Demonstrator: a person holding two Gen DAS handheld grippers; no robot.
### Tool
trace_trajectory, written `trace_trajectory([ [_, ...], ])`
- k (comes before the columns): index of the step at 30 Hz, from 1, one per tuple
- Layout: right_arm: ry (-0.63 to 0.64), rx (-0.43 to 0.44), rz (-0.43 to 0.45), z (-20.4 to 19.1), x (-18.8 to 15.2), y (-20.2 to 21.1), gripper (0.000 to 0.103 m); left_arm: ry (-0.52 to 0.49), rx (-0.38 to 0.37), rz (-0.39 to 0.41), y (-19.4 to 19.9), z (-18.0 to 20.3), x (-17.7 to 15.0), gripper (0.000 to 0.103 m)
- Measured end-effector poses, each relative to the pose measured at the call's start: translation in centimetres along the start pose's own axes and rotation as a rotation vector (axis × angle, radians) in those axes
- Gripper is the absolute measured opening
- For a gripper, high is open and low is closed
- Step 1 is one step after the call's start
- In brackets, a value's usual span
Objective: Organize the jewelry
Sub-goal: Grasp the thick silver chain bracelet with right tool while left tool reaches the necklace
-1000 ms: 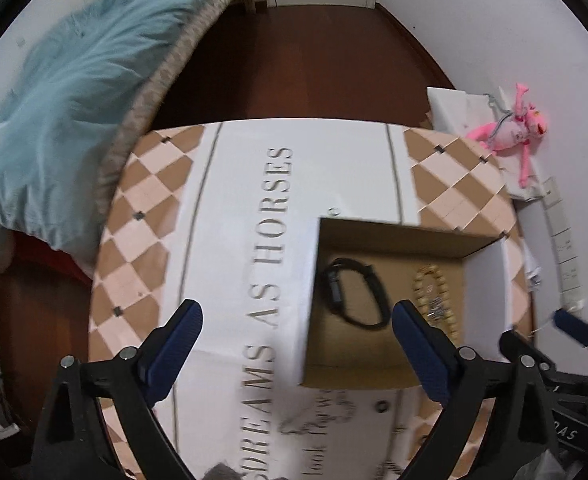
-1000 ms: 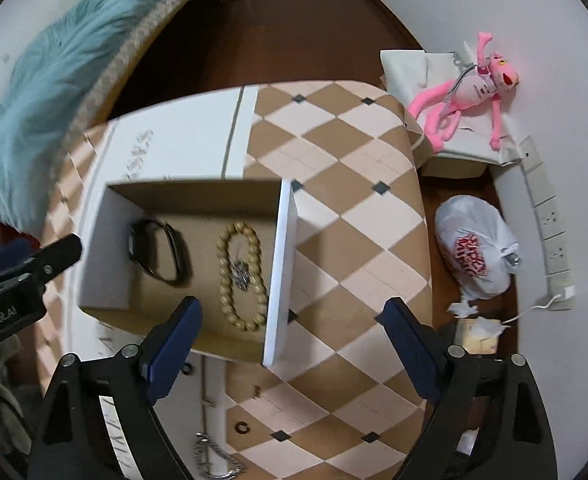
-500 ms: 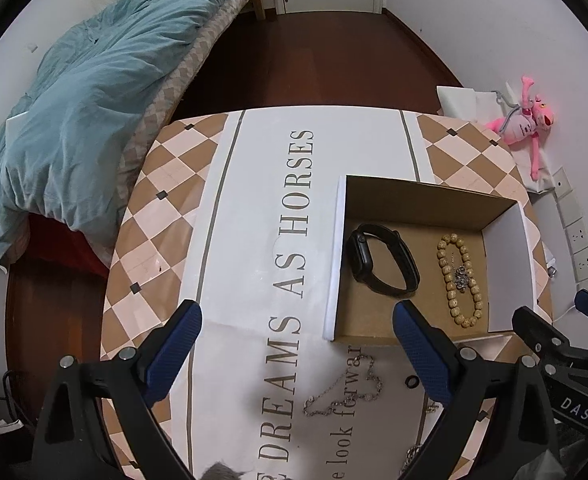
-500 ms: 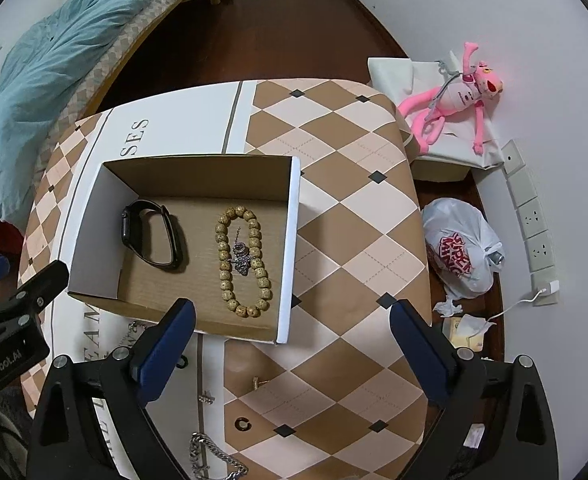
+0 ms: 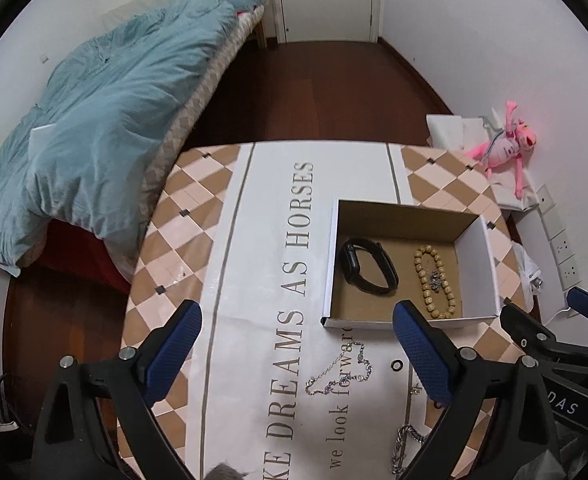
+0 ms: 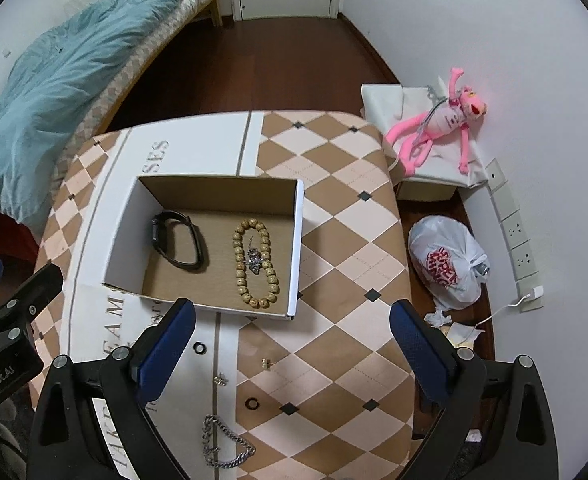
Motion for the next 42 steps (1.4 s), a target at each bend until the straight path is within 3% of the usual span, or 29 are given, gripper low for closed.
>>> trace_trajectory([
  [9, -0.001, 0.047, 0.118, -2.0, -0.1, 5.7, 0.099, 0.063, 0.025, 0.101, 4.7, -2.8, 0.1, 0.098],
  [14, -0.009, 0.081, 0.144, -2.6, -1.5, 6.8, 0.099, 0.082, 0.055, 0.146, 5.7, -3.6, -1.0, 0.098],
  [17, -0.027, 0.095, 0.115, -2.3, -3.6, 5.6, 0.099, 0.073, 0.055, 0.124, 4.5, -3.3, -2.9, 0.098],
  [24, -0.095, 0.121, -0.080, -1.6, -12.8, -2.1, 0.099, 0.015, 0.098, -0.007, -0.6, -2.9, -9.9, 0.098],
  [29, -0.126, 0.111, -0.160, -1.9, -17.7, -6.2, 0.067, -0.019, 0.114, -0.098, -3.5, -3.0, -14.6, 0.098],
  [30, -0.125, 0.105, -0.170, -2.0, -18.2, -6.6, 0.066, -0.017, 0.114, -0.109, -3.7, -3.1, -15.2, 0.098],
  [33, -0.067, 0.030, -0.109, -2.4, -18.4, -6.4, 0.039, -0.013, 0.108, -0.135, -4.7, -3.3, -16.3, 0.098],
  [34, -0.058, 0.030, -0.090, -2.6, -18.4, -6.3, 0.011, -0.011, 0.104, -0.143, -5.0, -3.3, -16.5, 0.098],
  [38, -0.085, 0.036, -0.058, -1.8, -18.1, -6.1, 0.004, -0.010, 0.072, -0.165, -6.4, -3.0, -16.4, 0.098],
  [42, -0.176, 0.050, -0.017, 1.4, -15.9, -5.4, 0.004, -0.002, 0.003, -0.159, -7.1, -2.0, -14.8, 0.097],
])
Point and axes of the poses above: each gripper's, at about its wrist camera, not at the fingertips, and y roughly against the way its jaws point, z to its right, x to its top, the point moved 10 cm from there along -y, roughly the way its jaws point, and after that the axes turned 10 degrees about x, right-handed, at the moved point
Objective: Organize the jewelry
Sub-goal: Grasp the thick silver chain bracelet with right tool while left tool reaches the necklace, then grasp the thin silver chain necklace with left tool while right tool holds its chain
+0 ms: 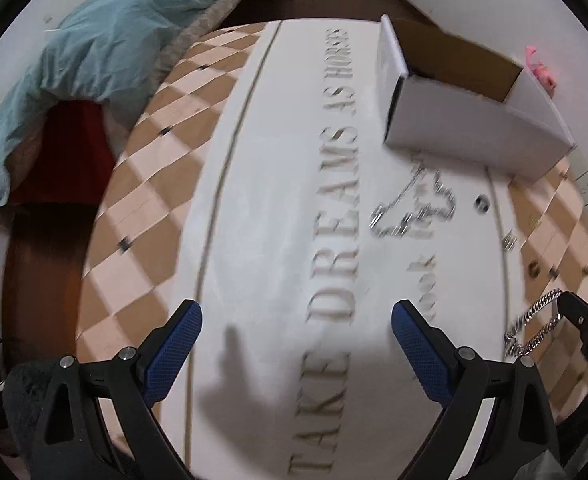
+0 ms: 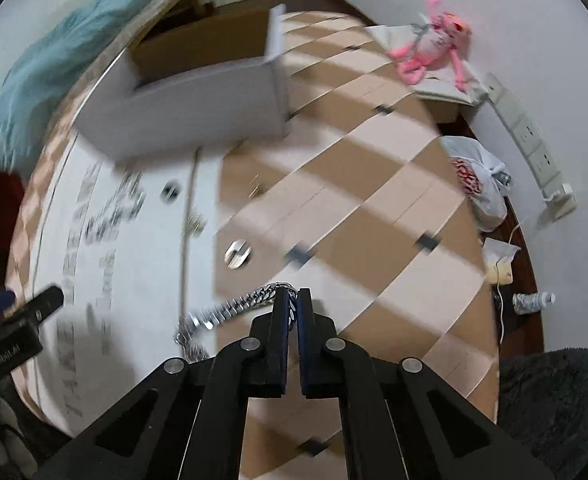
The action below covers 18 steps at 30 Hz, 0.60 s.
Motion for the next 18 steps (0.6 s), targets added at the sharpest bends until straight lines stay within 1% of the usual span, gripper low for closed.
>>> trace_trajectory([
  [2, -0.033, 0.010, 0.014, 0.9, 1.4, 0.2, 0.004, -0.008, -0.032, 0.007, -0.2, 0.9, 1.3, 0.097],
  [4, -0.053, 0.016, 0.023, 1.9, 2.9, 0.2, 0.004, -0.034, -0.047, 0.013, -0.5, 1.8, 2.4, 0.097],
  [9, -0.082, 0.033, 0.027, 2.5, 5.0, -0.4, 0.004, -0.146, -0.087, -0.020, -2.4, 5.6, 3.7, 0.096],
  [10, -0.084, 0.036, 0.025, 2.5, 5.1, -0.6, 0.004, -0.164, -0.087, -0.028, -2.8, 6.2, 3.6, 0.089],
  [11, -0.087, 0.039, 0.023, 2.6, 5.2, -0.7, 0.004, -0.170, -0.105, -0.024, -2.8, 6.7, 3.7, 0.087],
  [12, -0.092, 0.043, 0.018, 2.6, 5.3, -0.9, 0.004, -0.172, -0.108, -0.019, -2.8, 7.0, 3.9, 0.086],
  [13, -0.096, 0.048, 0.016, 2.7, 5.4, -1.0, 0.004, -0.177, -0.109, -0.011, -2.8, 7.2, 4.1, 0.081],
  [14, -0.101, 0.051, 0.013, 2.9, 5.4, -1.1, 0.004, -0.186, -0.117, 0.003, -2.5, 7.7, 4.3, 0.075],
  [15, -0.106, 0.057, 0.010, 2.8, 5.3, -1.2, 0.004, -0.193, -0.122, 0.015, -2.2, 7.9, 4.4, 0.061],
  [16, -0.110, 0.063, 0.006, 2.7, 5.2, -1.3, 0.004, -0.205, -0.129, 0.032, -1.8, 8.3, 4.6, 0.038],
  [17, -0.112, 0.069, 0.001, 2.7, 5.0, -1.4, 0.004, -0.214, -0.137, 0.039, -1.6, 8.7, 4.7, 0.025],
  [18, -0.116, 0.075, -0.003, 2.6, 4.9, -1.5, 0.004, -0.219, -0.147, 0.038, -1.4, 9.0, 4.7, 0.003],
])
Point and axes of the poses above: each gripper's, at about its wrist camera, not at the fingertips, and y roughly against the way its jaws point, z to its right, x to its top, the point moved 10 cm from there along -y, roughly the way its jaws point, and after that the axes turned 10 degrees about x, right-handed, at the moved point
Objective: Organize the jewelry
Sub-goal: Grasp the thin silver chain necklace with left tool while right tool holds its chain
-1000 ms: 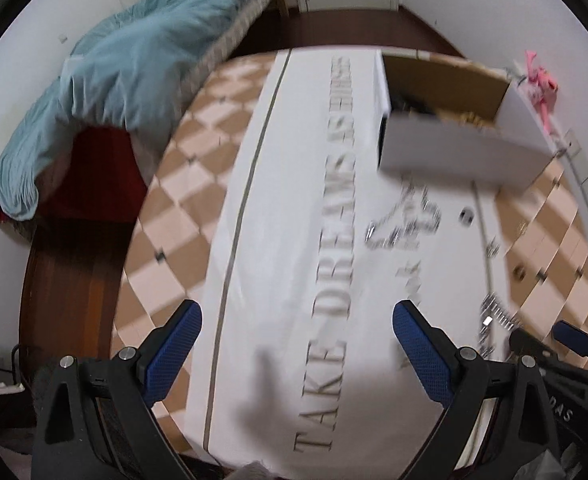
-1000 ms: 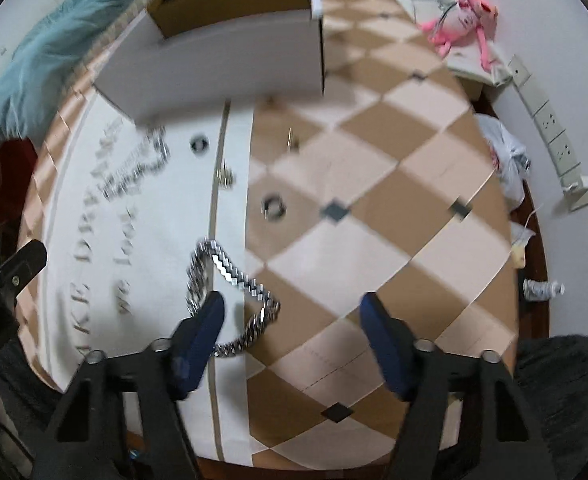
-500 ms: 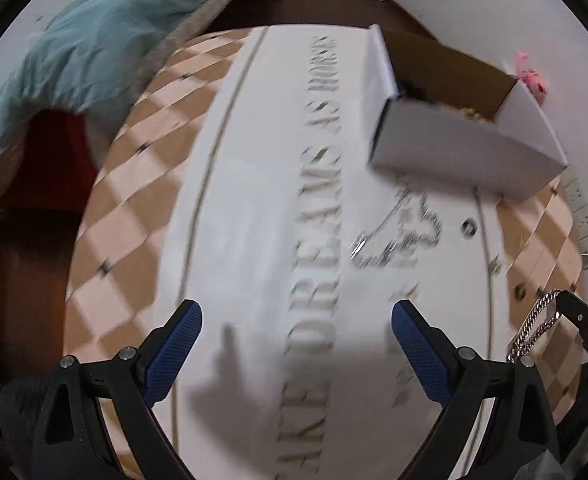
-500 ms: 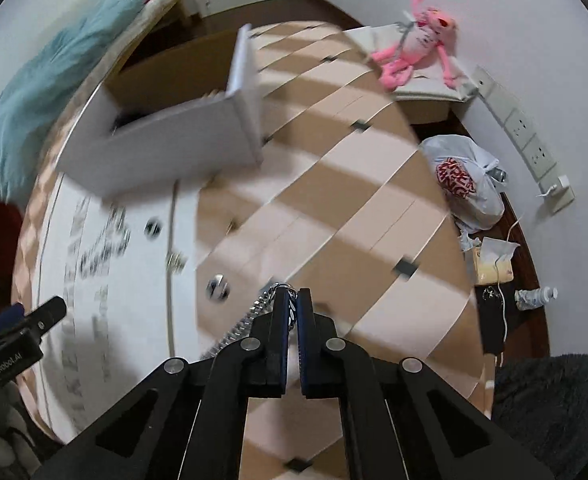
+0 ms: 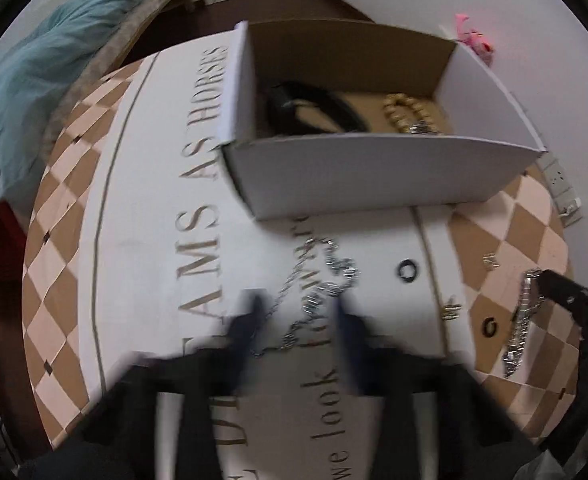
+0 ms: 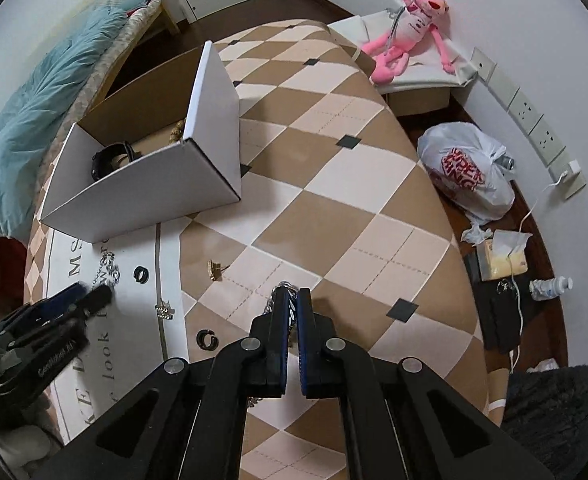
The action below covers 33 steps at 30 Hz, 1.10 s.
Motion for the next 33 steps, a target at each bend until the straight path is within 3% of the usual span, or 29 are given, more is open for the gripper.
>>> trace_trajectory([
  [8, 0.013, 0.067, 0.003, -2.0, -0.5, 1.3, 0.004, 0.072, -0.093, -0.010, 1.6, -0.2, -1.2, 0.001],
  [13, 0.042, 0.129, 0.035, -4.3, 0.1, 3.8, 0.004, 0.135, -0.154, 0.015, 4.9, -1.2, -2.2, 0.001],
  [19, 0.099, 0.190, 0.077, -7.1, 1.9, 7.0, 0.004, 0.155, -0.197, 0.074, 8.7, -1.9, -1.0, 0.001],
  [24, 0.137, 0.192, 0.112, -8.5, 3.8, 8.5, 0.004, 0.196, -0.194, 0.058, 7.9, -3.0, 0.6, 0.005],
  [26, 0.131, 0.178, 0.115, -8.1, 3.9, 8.0, 0.004, 0.183, -0.160, 0.020, 6.0, -2.8, 0.7, 0.013],
  [27, 0.119, 0.178, 0.108, -7.7, 3.8, 7.5, 0.004, 0.173, -0.150, 0.013, 5.2, -2.6, 0.6, 0.028],
  [28, 0.105, 0.173, 0.100, -7.2, 3.6, 6.8, 0.004, 0.162, -0.134, 0.007, 4.3, -2.3, 0.6, 0.054],
  [30, 0.075, 0.163, 0.082, -6.0, 2.8, 5.3, 0.004, 0.143, -0.099, 0.004, 3.0, -2.0, 0.5, 0.075],
  [33, 0.013, 0.142, 0.047, -3.7, 1.2, 2.8, 0.004, 0.102, -0.025, 0.002, 1.4, -1.5, 0.5, 0.075],
])
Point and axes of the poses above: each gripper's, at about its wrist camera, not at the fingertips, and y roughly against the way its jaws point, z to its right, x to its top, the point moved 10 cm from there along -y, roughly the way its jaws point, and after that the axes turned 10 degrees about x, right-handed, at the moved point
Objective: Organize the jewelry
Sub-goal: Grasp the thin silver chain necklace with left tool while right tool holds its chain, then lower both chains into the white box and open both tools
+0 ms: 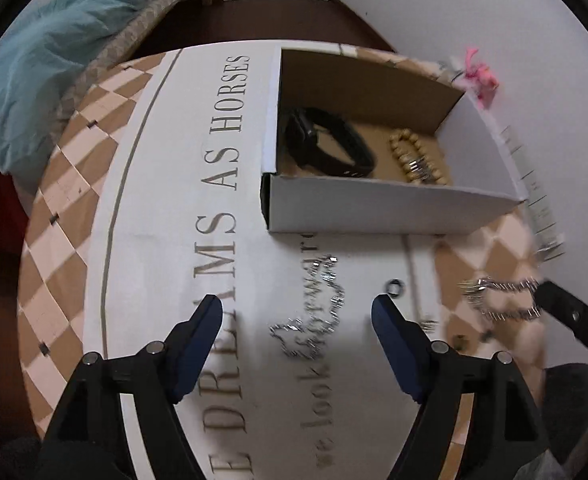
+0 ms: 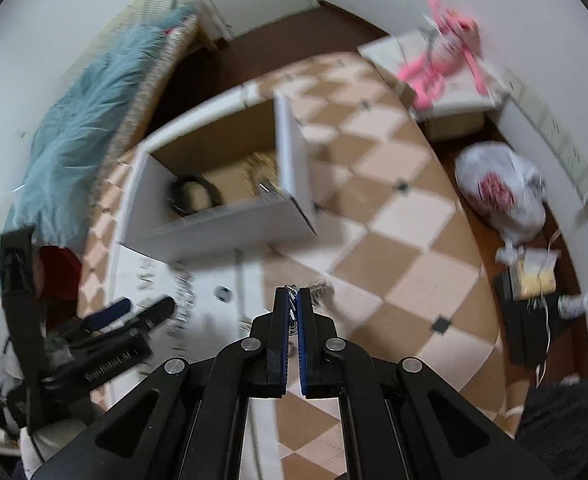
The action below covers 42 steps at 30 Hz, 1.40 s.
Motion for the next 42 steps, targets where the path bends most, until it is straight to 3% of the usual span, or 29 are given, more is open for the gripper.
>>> trace_trajectory([
  [5, -0.033, -0.063, -0.030, 2.8, -1.9, -1.9, 0.004, -0.074, 0.066, -0.022, -2.3, 1.4, -0.4, 0.076],
  [9, -0.030, -0.091, -0.048, 3.6, -2.3, -2.7, 0.004, -0.088, 0.071, 0.019, -2.3, 2.1, 0.2, 0.074],
  [11, -0.029, -0.097, -0.054, 3.8, -2.4, -2.9, 0.004, -0.096, 0.033, 0.041, -2.0, 2.7, 0.5, 0.051],
  [12, -0.031, -0.097, -0.056, 3.8, -2.5, -3.0, 0.004, -0.103, 0.040, 0.050, -1.8, 2.8, 0.8, 0.025],
  [13, -0.030, -0.099, -0.057, 3.8, -2.5, -3.0, 0.004, -0.114, 0.035, 0.048, -1.8, 3.1, 0.9, 0.005],
  [20, -0.021, -0.074, -0.046, 2.7, -1.9, -2.2, 0.004, -0.059, -0.036, 0.034, -0.9, 2.2, 0.9, 0.001],
  [34, 0.086, 0.040, 0.024, -3.6, 1.7, 3.6, 0.004, 0.110, -0.218, 0.105, 8.2, -1.9, 1.4, 0.001],
  [42, 0.171, 0.112, 0.065, -8.5, 5.1, 6.9, 0.004, 0.114, -0.274, 0.176, 12.6, -1.9, 5.0, 0.001],
])
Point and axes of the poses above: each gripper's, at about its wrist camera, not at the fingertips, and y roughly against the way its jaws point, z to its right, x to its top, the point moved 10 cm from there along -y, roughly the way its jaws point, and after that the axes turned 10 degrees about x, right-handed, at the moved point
